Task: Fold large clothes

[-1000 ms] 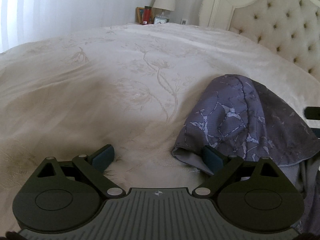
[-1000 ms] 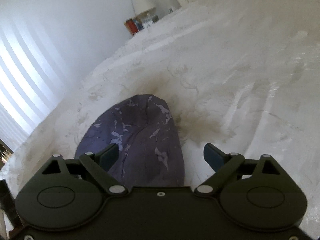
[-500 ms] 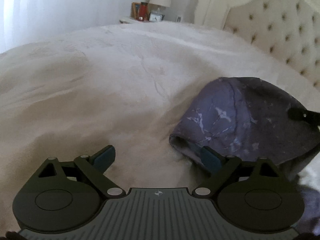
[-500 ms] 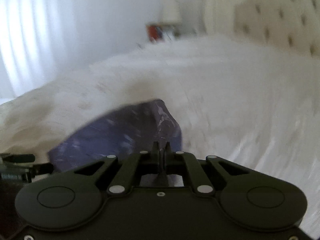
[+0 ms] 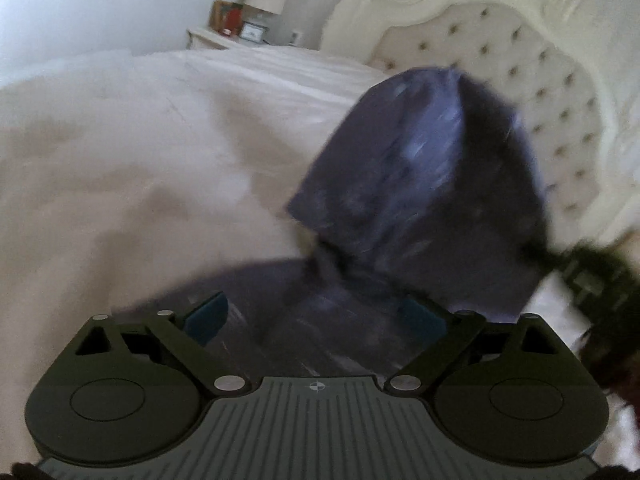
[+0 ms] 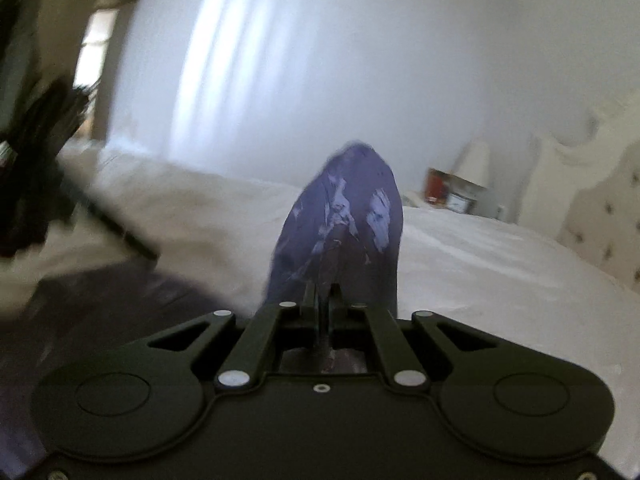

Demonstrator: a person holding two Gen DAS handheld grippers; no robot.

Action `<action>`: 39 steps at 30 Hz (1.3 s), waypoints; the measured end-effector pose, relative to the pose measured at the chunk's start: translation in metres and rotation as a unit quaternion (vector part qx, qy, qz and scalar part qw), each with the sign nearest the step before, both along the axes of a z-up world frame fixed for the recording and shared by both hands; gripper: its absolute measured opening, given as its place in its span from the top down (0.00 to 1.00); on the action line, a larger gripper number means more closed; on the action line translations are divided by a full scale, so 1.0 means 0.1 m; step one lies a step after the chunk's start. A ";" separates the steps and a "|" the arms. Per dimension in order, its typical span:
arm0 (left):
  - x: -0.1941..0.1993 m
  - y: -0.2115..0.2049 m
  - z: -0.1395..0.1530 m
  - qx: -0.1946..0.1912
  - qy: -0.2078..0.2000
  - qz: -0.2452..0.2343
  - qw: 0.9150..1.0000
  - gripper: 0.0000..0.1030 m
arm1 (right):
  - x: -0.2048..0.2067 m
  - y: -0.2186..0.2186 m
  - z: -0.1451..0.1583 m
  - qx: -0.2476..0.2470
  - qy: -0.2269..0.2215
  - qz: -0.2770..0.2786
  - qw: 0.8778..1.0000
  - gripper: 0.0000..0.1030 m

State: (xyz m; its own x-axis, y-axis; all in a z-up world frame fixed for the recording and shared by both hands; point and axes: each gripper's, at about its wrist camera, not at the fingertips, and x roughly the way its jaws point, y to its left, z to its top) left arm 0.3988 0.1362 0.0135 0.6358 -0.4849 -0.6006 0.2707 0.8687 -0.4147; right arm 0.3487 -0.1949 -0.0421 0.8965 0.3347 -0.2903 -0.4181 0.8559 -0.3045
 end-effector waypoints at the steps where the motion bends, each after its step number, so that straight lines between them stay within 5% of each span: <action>1: -0.05 0.03 0.03 -0.014 0.002 -0.002 1.000 0.00 | -0.10 0.07 -0.06 -0.016 0.003 0.008 1.000 0.91; 6: -0.20 0.10 0.03 -0.114 0.028 -0.004 0.993 0.00 | -0.42 0.32 -0.50 -0.074 0.043 0.025 0.996 0.89; 10: -0.14 0.05 -0.17 -0.145 0.069 0.009 0.987 0.00 | -0.57 0.44 -0.77 -0.104 0.067 0.011 0.992 0.82; 17: -0.06 -0.16 -0.46 -0.083 0.103 0.045 0.990 0.00 | -0.65 0.25 -0.67 -0.029 0.084 -0.035 0.995 0.80; 20: -0.06 -0.14 -0.58 -0.100 0.129 0.053 0.985 0.02 | -0.66 0.18 -0.66 -0.010 0.088 -0.049 0.995 0.80; 21: -0.04 -0.14 -0.62 -0.120 0.142 0.055 0.981 0.07 | -0.66 0.16 -0.66 -0.002 0.091 -0.052 0.994 0.80; 22: -0.04 -0.12 -0.64 -0.144 0.152 0.057 0.976 0.34 | -0.65 0.17 -0.66 0.006 0.095 -0.055 0.994 0.80; 23: -0.01 -0.12 -0.67 -0.172 0.164 0.058 0.970 0.49 | -0.64 0.15 -0.65 0.016 0.100 -0.060 0.993 0.78; 25: -0.01 -0.12 -0.69 -0.207 0.173 0.071 0.960 0.90 | -0.68 0.07 -0.62 0.054 0.116 -0.070 0.989 0.56; 26: -0.01 -0.13 -0.66 -0.211 0.164 0.076 0.961 0.92 | -0.70 0.01 -0.60 0.088 0.130 -0.078 0.984 0.36; 27: -0.01 -0.16 -0.61 -0.211 0.155 0.072 0.963 0.92 | -0.72 -0.07 -0.59 0.131 0.148 -0.084 0.977 0.19; 30: -0.02 -0.21 -0.48 -0.210 0.141 0.052 0.966 0.92 | -0.80 -0.33 -0.59 0.246 0.202 -0.084 0.944 0.17; 33: -0.03 -0.27 -0.41 -0.216 0.132 0.043 0.966 0.92 | -0.79 -0.55 -0.68 0.360 0.258 -0.067 0.894 0.13; 36: -0.06 -0.34 -0.37 -0.210 0.123 0.036 0.969 0.92 | -0.70 -0.66 -0.77 0.440 0.279 -0.060 0.851 0.12; 39: -0.12 -0.38 -0.36 -0.209 0.121 0.029 0.970 0.92 | -0.47 -0.78 -0.91 0.523 0.302 -0.057 0.795 0.09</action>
State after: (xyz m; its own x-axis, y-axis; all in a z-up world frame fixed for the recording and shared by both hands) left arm 0.3872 0.0984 -0.0222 0.5346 -0.6859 -0.4937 0.0773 0.6214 -0.7797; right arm 0.3018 -0.2734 -0.1329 0.7420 0.6017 -0.2956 -0.1189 0.5520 0.8253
